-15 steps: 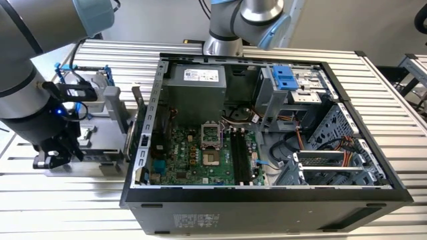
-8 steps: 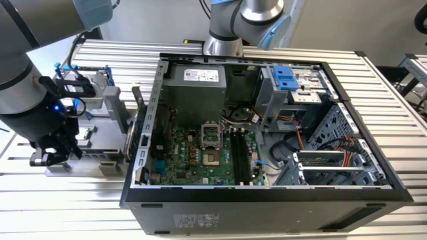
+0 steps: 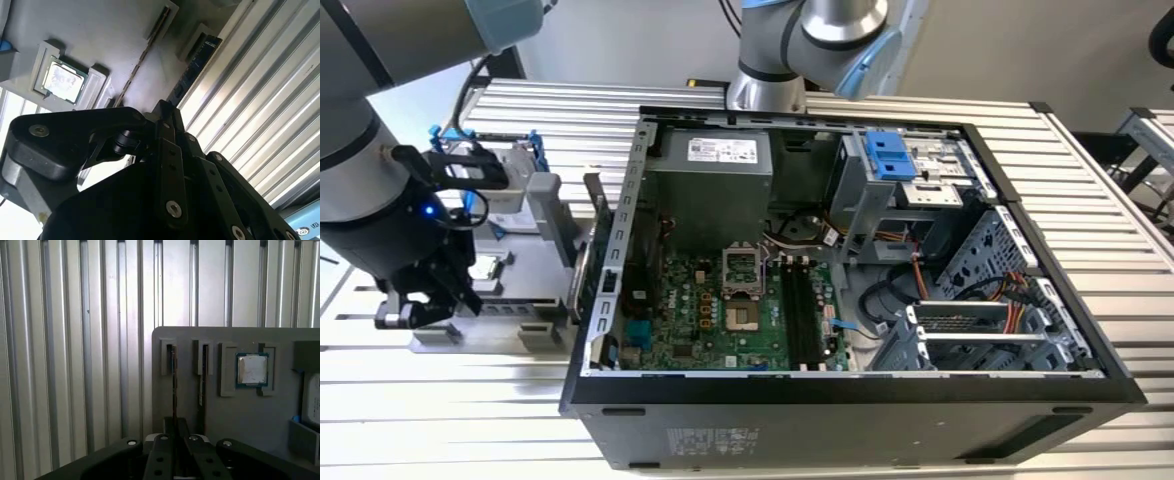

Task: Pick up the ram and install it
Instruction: 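Pick up the ram and move it above insertion slot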

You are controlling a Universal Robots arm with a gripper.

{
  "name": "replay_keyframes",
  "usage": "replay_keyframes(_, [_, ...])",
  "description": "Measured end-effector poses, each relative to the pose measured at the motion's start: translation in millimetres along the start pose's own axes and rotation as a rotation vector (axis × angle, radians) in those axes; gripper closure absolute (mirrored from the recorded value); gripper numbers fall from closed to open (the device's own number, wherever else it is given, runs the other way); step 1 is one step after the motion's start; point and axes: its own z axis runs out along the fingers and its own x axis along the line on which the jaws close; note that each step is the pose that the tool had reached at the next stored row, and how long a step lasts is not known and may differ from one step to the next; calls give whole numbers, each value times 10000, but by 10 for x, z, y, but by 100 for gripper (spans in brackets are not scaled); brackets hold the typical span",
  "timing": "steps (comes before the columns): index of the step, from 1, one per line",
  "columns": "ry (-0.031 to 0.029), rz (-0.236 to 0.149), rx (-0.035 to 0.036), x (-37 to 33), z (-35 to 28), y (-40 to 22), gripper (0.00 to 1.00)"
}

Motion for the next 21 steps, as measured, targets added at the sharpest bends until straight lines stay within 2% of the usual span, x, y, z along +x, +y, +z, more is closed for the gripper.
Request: replay_keyframes(21, [0,1,0,-18,-309,-5,100])
